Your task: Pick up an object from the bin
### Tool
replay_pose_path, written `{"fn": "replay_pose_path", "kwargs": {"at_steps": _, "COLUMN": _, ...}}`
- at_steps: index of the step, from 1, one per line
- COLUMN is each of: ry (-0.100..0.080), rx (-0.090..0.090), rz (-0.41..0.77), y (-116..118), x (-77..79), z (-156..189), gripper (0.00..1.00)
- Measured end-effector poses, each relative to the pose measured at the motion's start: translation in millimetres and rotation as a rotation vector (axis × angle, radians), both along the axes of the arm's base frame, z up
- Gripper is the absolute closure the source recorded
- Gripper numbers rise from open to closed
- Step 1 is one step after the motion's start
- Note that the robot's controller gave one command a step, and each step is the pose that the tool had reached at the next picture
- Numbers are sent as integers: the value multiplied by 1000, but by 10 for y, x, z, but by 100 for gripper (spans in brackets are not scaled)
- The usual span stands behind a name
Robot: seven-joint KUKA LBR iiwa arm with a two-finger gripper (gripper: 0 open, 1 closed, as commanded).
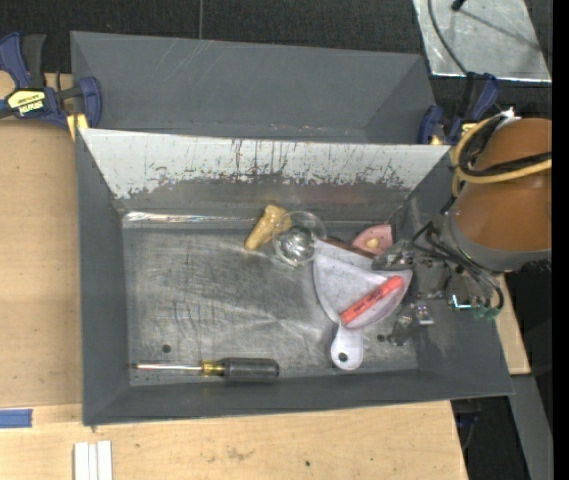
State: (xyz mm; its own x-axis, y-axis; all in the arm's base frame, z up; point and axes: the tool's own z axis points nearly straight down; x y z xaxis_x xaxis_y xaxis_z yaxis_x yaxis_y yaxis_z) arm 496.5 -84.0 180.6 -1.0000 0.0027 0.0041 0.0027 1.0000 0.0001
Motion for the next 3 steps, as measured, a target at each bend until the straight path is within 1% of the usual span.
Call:
{"fn": "replay_pose_path", "kwargs": {"at_steps": 1, "ry": -7, "rx": -1, "rz": 3, "y": 3, "x": 18, "z": 31, "gripper": 0}}
{"fn": "replay_pose_path", "kwargs": {"at_steps": 2, "ry": -13, "rx": -2, "rz": 98, "y": -6, "x": 134, "z": -192, "gripper": 0}}
{"fn": "replay_pose_path", "kwargs": {"at_steps": 3, "ry": -4, "rx": 1, "rz": 483, "y": -25, "x": 341, "z": -408, "gripper": 0}}
